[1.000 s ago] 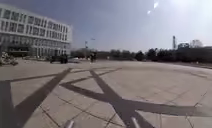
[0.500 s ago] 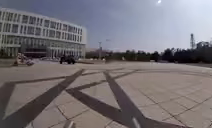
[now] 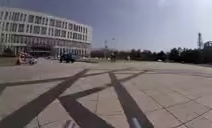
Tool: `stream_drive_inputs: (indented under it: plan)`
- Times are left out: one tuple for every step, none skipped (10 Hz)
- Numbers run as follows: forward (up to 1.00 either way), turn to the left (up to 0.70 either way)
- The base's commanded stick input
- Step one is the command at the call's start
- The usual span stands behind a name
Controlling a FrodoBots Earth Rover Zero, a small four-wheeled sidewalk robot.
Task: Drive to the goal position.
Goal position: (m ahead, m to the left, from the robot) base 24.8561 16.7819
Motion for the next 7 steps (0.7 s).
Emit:
stream_drive_inputs:
  plan:
    - [1.00,0.27]
    - [1.00,0.27]
    - [1.00,0.27]
    - [1.00,0.27]
    - [1.00,0.27]
    - [1.00,0.27]
    - [1.00,0.27]
